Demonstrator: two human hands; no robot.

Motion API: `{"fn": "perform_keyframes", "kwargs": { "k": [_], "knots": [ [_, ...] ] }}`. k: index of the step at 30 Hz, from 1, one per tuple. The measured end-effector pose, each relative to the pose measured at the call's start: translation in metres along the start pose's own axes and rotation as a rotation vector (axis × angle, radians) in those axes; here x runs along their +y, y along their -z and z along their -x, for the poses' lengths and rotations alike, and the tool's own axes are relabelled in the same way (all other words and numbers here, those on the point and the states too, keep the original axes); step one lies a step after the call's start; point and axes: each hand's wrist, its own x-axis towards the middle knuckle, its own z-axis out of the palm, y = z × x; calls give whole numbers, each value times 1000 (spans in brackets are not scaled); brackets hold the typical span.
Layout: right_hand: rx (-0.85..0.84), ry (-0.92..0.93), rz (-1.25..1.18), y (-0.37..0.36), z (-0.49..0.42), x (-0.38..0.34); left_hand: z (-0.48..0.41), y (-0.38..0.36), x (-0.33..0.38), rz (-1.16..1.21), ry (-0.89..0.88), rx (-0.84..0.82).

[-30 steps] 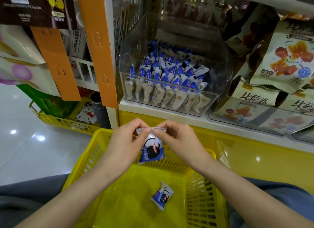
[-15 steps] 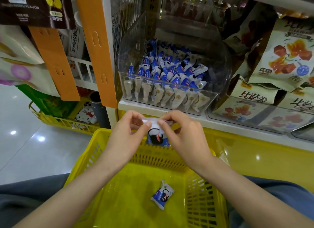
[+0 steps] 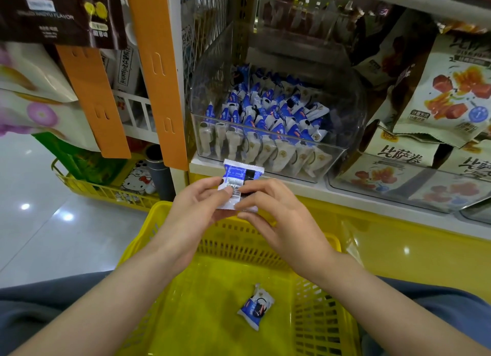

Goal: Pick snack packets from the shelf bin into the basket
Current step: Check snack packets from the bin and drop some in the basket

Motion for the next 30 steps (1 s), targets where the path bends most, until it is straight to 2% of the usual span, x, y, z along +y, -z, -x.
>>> {"fn": "perform_keyframes", "kwargs": {
  "k": [5,8,10,13,17,22,27,30],
  "knots": [
    [142,-468,-398,2,-6,-7,1,-2,3,-79,-126,38],
    [64,-722,-780,5,-11,-6,3,-5,3,-161,-204,1],
    [62,-807,-957,7,-12,-6,3,-5,3,-228,-283,-8],
    [27,-826,-1042,9,-11,-5,5,-5,2,-354,-373,-18],
    [-9,-804,-974,5,-11,-5,6,-4,-5,-628,-493,10],
    [-6,-803,-974,3,-9,-5,9,-6,-9,-664,-459,-84],
    [7,-746,-956,5,-9,-4,8,-6,-8,-641,-448,-119],
    [23,-700,-946,3,-10,-5,7,-4,-9,-705,-453,-115]
  ]
}}
